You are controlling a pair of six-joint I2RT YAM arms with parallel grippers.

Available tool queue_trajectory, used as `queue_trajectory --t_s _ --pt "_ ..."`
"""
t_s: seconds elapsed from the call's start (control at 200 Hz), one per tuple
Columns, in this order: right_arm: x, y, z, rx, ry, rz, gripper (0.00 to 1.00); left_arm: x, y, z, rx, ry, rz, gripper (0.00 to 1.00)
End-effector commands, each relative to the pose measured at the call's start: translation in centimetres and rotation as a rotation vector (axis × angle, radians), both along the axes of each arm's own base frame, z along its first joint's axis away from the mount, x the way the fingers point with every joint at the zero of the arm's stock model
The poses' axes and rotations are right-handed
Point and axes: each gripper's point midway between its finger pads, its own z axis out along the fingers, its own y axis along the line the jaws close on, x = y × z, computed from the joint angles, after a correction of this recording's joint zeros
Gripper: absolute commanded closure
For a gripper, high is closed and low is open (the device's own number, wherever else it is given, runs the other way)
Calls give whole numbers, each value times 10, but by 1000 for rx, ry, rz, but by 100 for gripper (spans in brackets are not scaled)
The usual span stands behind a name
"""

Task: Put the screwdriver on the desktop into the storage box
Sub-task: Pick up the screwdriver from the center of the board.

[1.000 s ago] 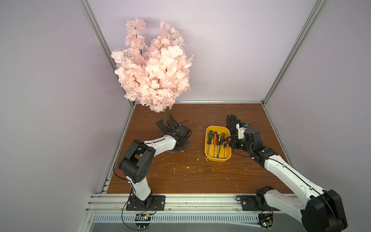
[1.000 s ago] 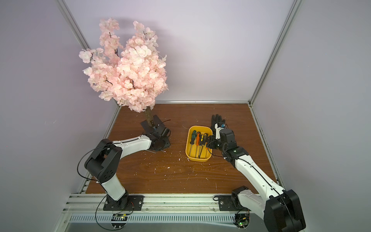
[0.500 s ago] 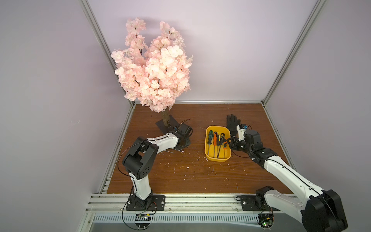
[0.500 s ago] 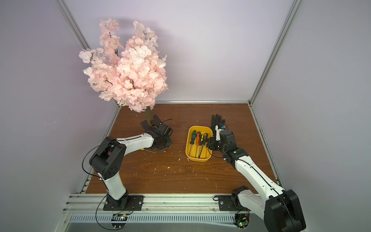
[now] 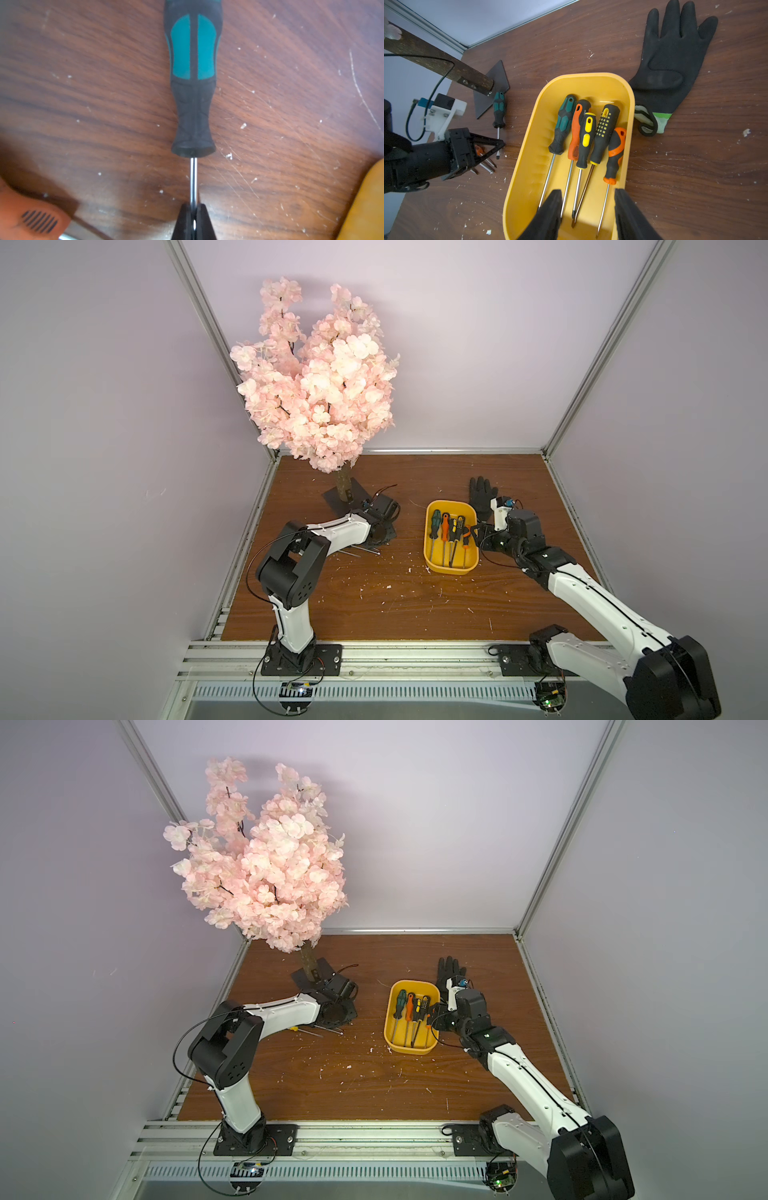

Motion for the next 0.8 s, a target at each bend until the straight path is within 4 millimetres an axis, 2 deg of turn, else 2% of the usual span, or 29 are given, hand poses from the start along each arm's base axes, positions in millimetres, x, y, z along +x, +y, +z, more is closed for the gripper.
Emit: queue_trajectory --t_s 0.0,0.185,0.295,0.41,0.661,0.796 --pt "7 -1 16 4 -50 -5 53 -7 -8 14 28 -18 -106 100" --pt "13 10 30 36 -65 47 52 -8 -41 58 45 -149 -283 100" --pt "16 17 36 60 -73 67 52 -13 -49 70 22 -176 -333 100" --pt "18 25 44 88 -87 107 52 -20 -59 91 -42 -253 -398 100" --pt "12 72 79 292 -123 327 52 -48 -89 155 -232 -502 -598 100" --pt "14 88 95 376 -147 371 51 -64 -106 173 -263 -572 -673 100"
